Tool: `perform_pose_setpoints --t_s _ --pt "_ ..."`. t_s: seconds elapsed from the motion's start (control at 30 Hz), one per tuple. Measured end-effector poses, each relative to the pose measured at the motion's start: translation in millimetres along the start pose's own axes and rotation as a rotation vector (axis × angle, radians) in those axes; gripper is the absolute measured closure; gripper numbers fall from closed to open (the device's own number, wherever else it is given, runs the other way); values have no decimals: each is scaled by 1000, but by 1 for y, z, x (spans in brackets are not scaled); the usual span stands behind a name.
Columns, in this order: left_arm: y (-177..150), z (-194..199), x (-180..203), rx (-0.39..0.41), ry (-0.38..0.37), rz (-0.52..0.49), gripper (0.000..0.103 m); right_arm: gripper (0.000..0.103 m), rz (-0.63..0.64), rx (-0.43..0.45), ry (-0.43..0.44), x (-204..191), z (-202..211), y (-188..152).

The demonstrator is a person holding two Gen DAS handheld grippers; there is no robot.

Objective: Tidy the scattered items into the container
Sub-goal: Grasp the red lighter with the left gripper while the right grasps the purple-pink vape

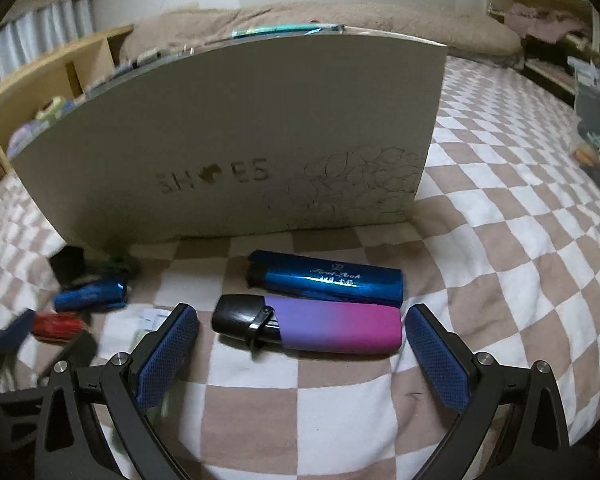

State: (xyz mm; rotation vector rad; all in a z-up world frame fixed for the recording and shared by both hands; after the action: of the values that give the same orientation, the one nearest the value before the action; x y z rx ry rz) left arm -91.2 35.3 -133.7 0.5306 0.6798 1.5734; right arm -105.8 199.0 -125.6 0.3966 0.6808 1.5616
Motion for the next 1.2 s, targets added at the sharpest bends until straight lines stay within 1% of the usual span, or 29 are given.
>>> perform_pose_setpoints --t_s 0.03,0.1,0.13,0.2,0.3,0.37,0.53,0.8,1.0,1.13,1.2 --pt "0 0 0 1 7 -1 0 0 14 5 -4 -1 1 -1" --pt "-1 0 0 2 24 -1 0 1 2 17 8 1 3 -4" --pt "-1 1 0 4 32 3 0 4 -8 26 16 3 4 -5" --pt "-2 2 0 5 40 17 0 17 -23 36 15 9 7 -6" --pt "-2 3 -1 4 45 43 0 17 -27 30 50 13 9 -6" --pt "-2 3 -2 4 46 54 0 17 -20 29 58 13 10 -8" --pt "-2 1 -5 3 44 84 0 17 12 40 41 12 8 -14" --pt "-1 -4 -6 17 75 142 0 16 29 49 43 10 1 -13" --pt "-2 -4 -5 25 81 117 0 16 31 52 42 5 -2 -13" --pt "-3 -4 -3 33 88 106 0 16 35 54 46 12 -3 -12" --pt "-3 -3 -4 39 87 105 0 16 39 55 44 8 7 -15"
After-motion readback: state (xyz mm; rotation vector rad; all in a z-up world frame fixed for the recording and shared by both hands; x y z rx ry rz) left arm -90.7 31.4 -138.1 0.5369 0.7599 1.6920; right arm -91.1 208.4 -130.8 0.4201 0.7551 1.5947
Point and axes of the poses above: each gripper's, at about its wrist camera, not at the fingertips, and z roughly against the way its jaws point, x to its right, y to its top, the point moved 3 cm from there along -z, roughly the way its jaws point, and after that the axes turned 7 degrees about y, right-handed, at the moved point
